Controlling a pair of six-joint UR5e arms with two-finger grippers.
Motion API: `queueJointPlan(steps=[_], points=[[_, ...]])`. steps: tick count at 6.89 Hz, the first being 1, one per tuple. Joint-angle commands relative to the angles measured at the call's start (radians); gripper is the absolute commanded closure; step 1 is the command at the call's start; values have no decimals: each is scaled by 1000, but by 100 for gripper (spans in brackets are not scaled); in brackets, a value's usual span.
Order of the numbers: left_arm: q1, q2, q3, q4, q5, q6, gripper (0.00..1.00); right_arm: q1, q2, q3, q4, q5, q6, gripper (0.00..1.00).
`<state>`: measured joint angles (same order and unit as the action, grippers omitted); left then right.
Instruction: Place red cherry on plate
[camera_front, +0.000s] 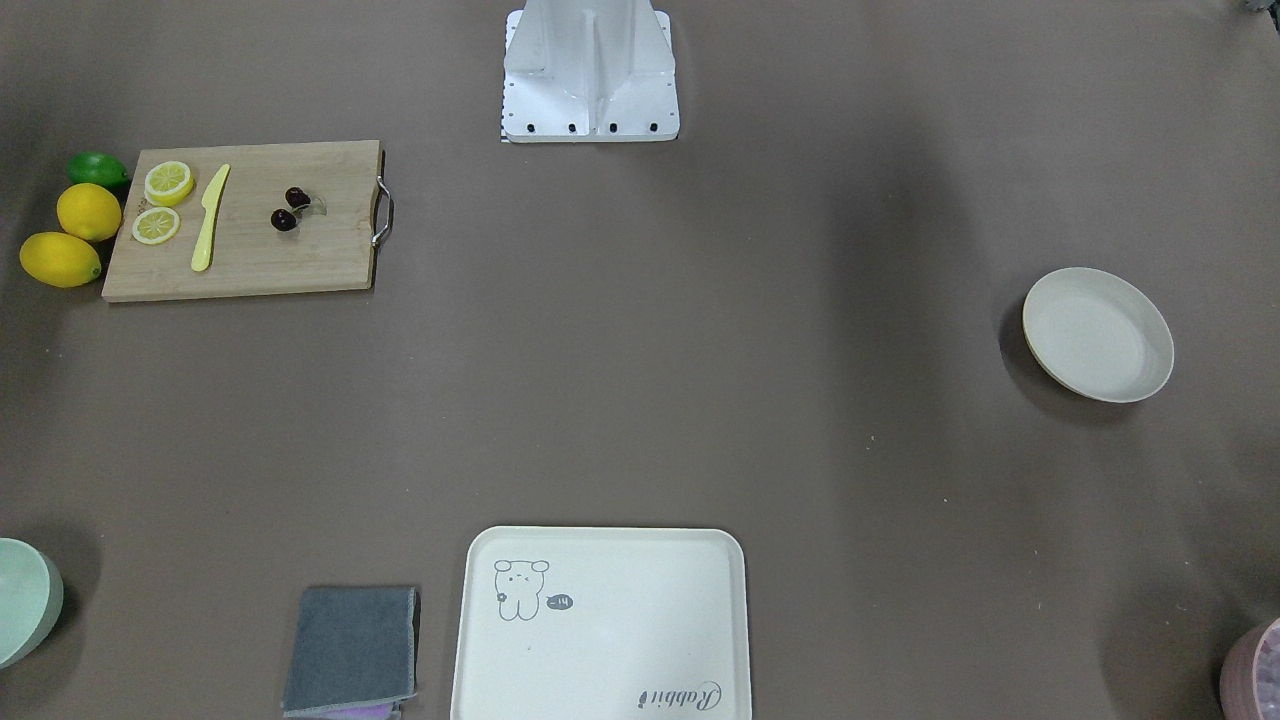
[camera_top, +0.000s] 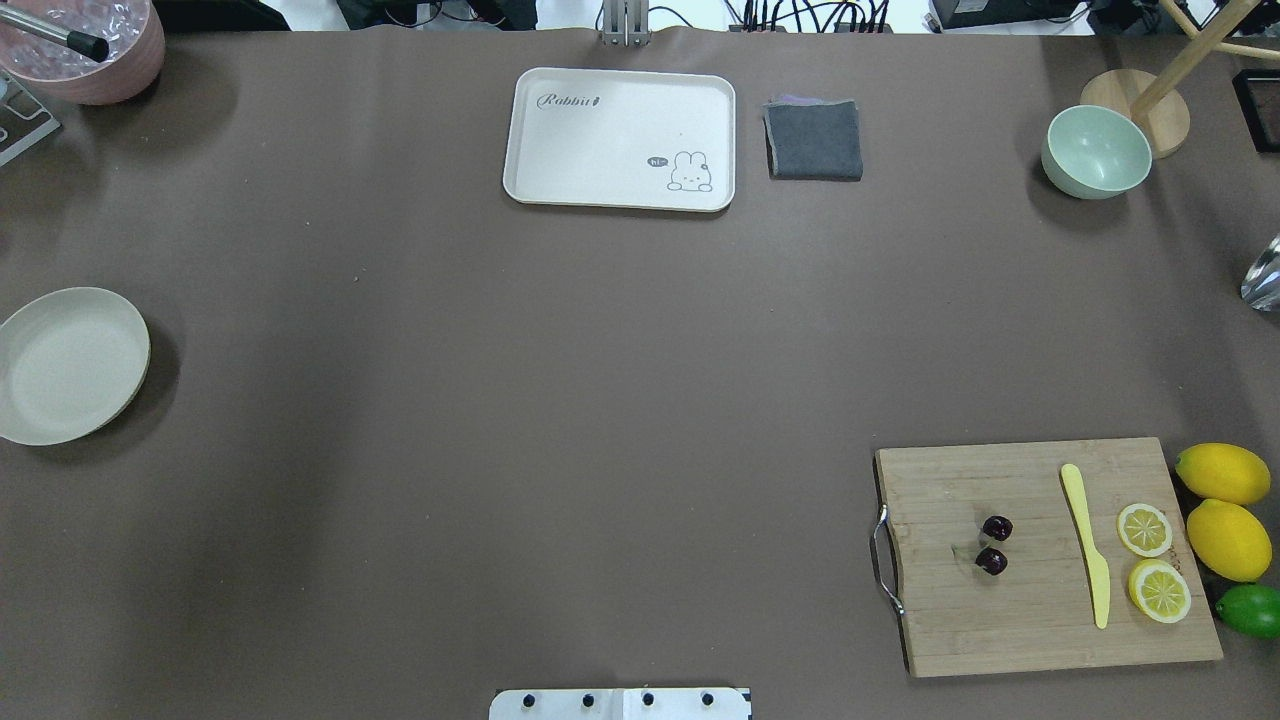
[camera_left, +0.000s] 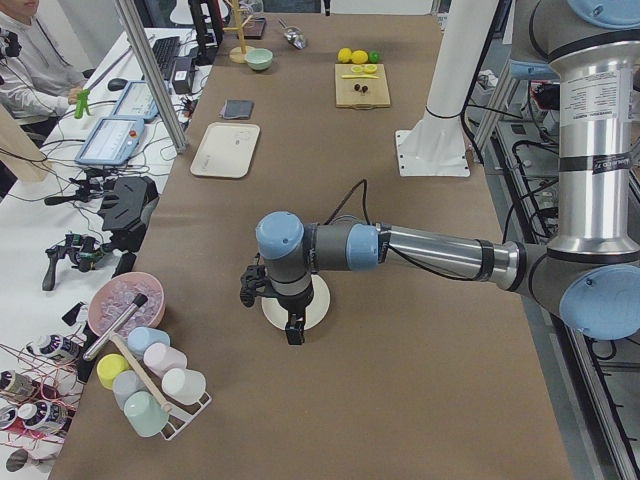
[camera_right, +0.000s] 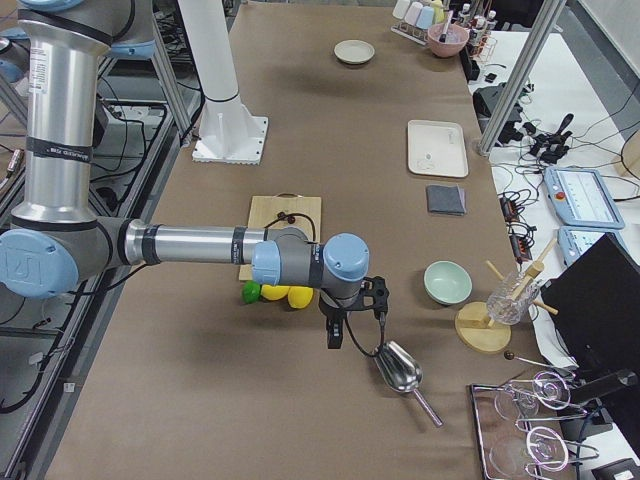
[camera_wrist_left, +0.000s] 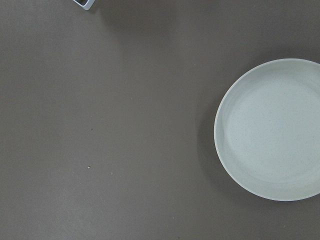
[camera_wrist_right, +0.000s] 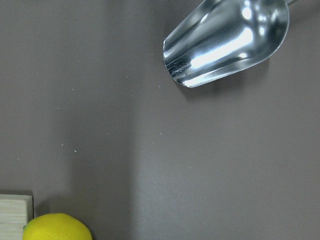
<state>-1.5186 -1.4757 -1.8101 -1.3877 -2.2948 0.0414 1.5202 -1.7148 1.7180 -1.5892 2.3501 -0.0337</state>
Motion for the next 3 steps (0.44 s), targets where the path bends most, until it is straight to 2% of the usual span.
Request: queueJointPlan(steps=[1, 3], points=[[0, 0, 0, -1, 0, 0, 2, 0, -3, 12, 0, -2, -6, 0], [15, 0, 0, -10, 0, -2, 2, 0, -5, 34, 0, -6, -6, 0]])
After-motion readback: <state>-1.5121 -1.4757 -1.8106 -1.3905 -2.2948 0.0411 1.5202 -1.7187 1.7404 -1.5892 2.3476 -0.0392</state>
